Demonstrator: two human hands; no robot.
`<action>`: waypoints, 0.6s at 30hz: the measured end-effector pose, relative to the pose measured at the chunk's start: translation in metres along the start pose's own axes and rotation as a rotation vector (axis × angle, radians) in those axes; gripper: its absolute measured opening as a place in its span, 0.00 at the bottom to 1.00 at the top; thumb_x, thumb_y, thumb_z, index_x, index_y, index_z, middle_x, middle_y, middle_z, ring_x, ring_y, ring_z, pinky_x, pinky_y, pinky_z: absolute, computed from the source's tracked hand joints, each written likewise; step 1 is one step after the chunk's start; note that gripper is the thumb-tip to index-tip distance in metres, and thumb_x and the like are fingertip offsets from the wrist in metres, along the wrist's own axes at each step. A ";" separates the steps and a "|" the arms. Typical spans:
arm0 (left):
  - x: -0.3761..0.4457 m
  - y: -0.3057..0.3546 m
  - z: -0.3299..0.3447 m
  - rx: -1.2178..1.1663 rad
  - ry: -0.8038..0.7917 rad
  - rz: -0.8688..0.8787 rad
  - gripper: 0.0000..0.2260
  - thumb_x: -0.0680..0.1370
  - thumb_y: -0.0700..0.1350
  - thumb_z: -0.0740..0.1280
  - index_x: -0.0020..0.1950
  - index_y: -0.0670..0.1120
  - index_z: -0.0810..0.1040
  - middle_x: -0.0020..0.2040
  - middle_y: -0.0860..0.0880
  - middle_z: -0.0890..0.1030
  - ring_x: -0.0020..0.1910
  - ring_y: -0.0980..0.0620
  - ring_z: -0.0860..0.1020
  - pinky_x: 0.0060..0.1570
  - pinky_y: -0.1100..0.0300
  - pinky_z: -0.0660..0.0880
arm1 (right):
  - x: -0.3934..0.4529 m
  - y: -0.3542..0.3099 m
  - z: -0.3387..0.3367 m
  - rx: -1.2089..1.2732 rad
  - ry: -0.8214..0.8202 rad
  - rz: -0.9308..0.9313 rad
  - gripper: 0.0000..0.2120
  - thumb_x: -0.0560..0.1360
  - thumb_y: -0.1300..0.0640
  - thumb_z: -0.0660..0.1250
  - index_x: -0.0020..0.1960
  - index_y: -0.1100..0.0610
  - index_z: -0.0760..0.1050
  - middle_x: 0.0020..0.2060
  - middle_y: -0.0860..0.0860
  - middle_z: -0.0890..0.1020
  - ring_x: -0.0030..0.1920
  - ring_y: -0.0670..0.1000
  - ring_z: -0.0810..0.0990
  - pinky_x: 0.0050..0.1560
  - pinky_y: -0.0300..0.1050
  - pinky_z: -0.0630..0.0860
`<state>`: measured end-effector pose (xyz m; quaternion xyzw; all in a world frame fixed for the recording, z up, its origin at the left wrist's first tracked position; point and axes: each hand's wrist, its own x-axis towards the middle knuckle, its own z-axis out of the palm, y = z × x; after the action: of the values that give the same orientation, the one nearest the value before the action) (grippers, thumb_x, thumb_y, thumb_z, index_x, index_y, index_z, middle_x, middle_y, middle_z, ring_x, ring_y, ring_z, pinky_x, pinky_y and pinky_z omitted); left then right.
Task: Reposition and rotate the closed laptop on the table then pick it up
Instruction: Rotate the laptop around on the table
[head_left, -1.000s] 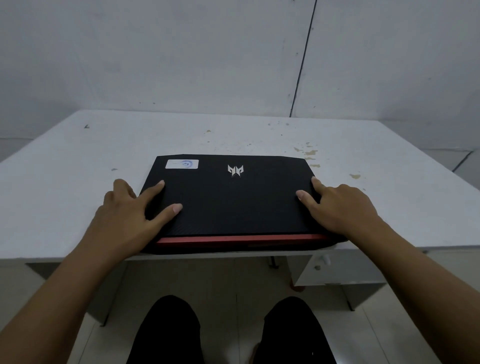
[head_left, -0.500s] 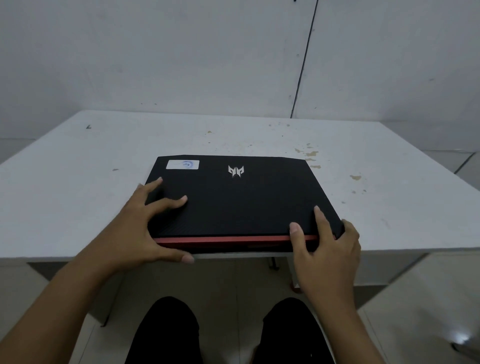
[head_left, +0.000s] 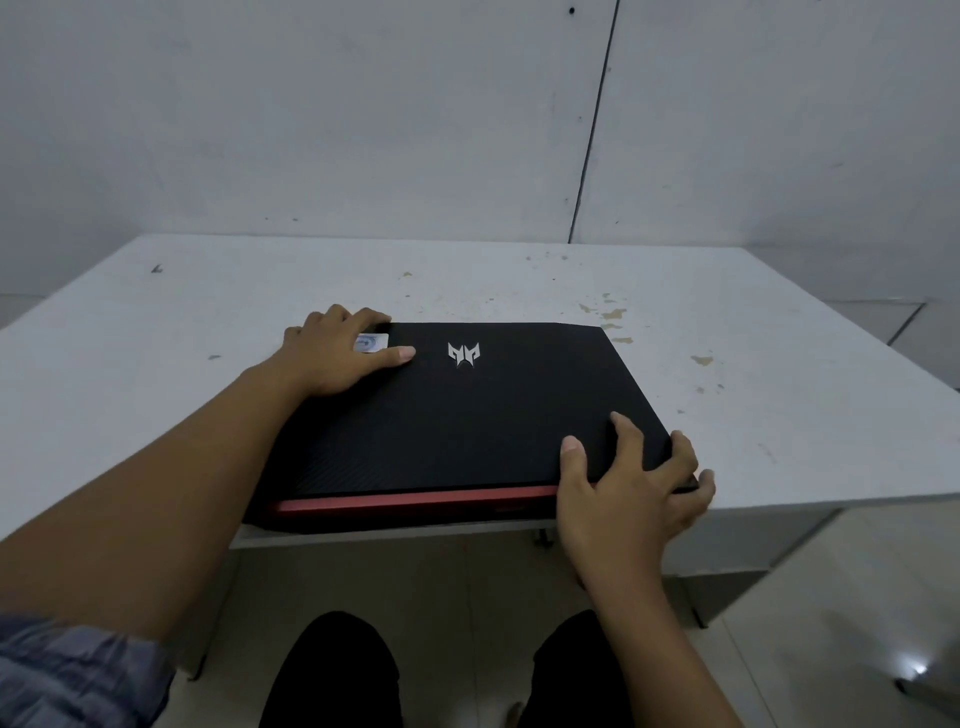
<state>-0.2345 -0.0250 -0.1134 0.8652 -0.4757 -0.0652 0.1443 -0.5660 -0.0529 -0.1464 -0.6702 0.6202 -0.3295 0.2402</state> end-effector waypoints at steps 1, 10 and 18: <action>0.001 -0.001 0.001 -0.004 0.007 -0.001 0.42 0.65 0.84 0.52 0.74 0.65 0.68 0.71 0.48 0.72 0.71 0.42 0.68 0.67 0.38 0.62 | 0.001 0.000 0.002 0.002 0.016 -0.011 0.26 0.78 0.40 0.63 0.74 0.44 0.68 0.79 0.54 0.48 0.77 0.64 0.39 0.74 0.65 0.56; -0.004 -0.007 0.002 0.007 0.035 -0.095 0.44 0.62 0.85 0.51 0.72 0.65 0.69 0.70 0.46 0.73 0.71 0.41 0.67 0.65 0.37 0.60 | 0.021 -0.004 0.006 -0.047 -0.014 -0.079 0.24 0.79 0.40 0.60 0.74 0.45 0.67 0.79 0.55 0.50 0.75 0.66 0.44 0.73 0.62 0.56; -0.029 -0.008 0.006 0.041 0.105 -0.273 0.45 0.64 0.84 0.49 0.73 0.60 0.68 0.69 0.44 0.71 0.70 0.39 0.67 0.64 0.37 0.61 | 0.079 -0.014 0.015 -0.017 -0.149 -0.188 0.20 0.80 0.42 0.60 0.70 0.43 0.69 0.75 0.53 0.55 0.73 0.65 0.49 0.71 0.59 0.61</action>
<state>-0.2454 0.0026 -0.1224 0.9269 -0.3466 -0.0292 0.1413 -0.5449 -0.1306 -0.1349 -0.7499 0.5377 -0.2949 0.2480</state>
